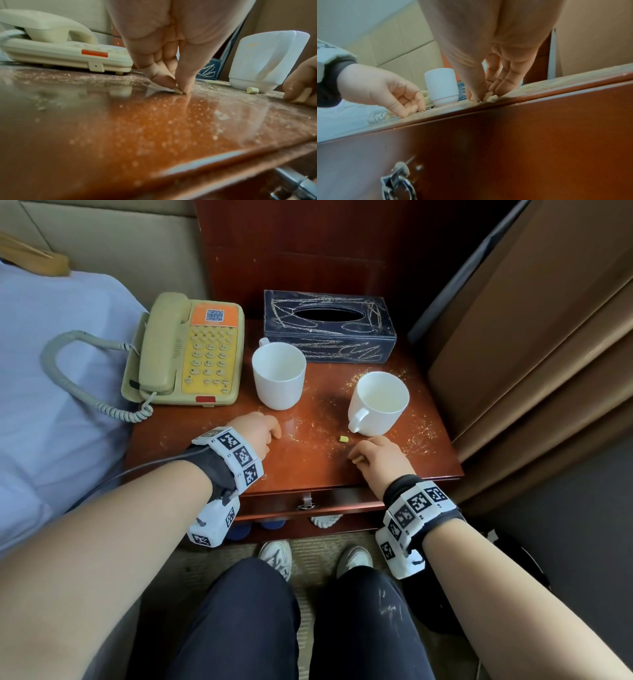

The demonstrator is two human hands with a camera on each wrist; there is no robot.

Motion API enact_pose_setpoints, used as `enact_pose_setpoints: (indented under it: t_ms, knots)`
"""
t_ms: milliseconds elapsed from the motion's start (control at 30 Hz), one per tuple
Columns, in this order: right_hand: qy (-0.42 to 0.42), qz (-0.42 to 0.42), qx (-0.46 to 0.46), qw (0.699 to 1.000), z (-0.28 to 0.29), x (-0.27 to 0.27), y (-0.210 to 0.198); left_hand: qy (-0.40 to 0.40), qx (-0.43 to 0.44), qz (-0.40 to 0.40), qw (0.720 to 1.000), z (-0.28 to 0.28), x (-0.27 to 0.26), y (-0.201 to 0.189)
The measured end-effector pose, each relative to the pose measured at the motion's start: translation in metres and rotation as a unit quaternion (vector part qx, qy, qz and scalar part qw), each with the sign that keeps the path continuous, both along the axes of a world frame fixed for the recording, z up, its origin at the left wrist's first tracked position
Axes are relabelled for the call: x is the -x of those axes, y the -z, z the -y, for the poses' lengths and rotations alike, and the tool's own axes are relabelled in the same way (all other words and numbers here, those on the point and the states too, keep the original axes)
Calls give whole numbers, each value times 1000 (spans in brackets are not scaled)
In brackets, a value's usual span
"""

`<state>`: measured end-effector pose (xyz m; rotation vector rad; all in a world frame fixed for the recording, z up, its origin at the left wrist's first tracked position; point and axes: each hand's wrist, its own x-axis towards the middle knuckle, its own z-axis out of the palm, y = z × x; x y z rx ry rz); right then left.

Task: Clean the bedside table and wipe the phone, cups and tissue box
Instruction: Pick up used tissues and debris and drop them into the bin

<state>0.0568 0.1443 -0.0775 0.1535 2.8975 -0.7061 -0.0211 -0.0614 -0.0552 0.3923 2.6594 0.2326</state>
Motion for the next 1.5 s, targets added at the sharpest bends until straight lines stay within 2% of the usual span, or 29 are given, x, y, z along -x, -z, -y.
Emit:
enact_pose_setpoints:
  t_ms: [67, 133, 267, 367, 533, 833, 1033, 1133, 1267, 1367, 1500]
  knots:
    - [10, 10, 19, 1000, -1, 1, -2, -16, -40, 24, 999, 0, -1, 1]
    - [-6, 27, -6, 1000, -1, 2, -3, -26, -82, 38, 996, -3, -3, 2]
    - [6, -12, 51, 999, -7, -2, 1, -12, -112, -7, 994, -18, -6, 6]
    - [9, -21, 43, 999, -18, -5, 2, -4, -156, -12, 988, -40, -8, 3]
    - [11, 21, 2, 1000, -40, -8, -9, 21, -130, 13, 991, -83, -7, 1]
    - [31, 43, 38, 998, -60, -16, -11, 10, -58, 29, 998, -110, -6, -5]
    - [45, 21, 56, 997, -58, -22, -13, 1, -116, 41, 992, -93, -16, -7]
    - [40, -9, 71, 997, -52, -28, -24, -11, -173, 75, 982, -90, -29, -21]
    - [22, -37, 81, 996, -52, -41, -44, 13, -219, 96, 971, -99, -48, -36]
    - [41, -43, 67, 996, -69, -59, -52, 35, -243, 106, 964, -114, -62, -40]
    - [105, -26, 49, 993, -111, -93, -52, 70, -262, 122, 955, -147, -81, -42]
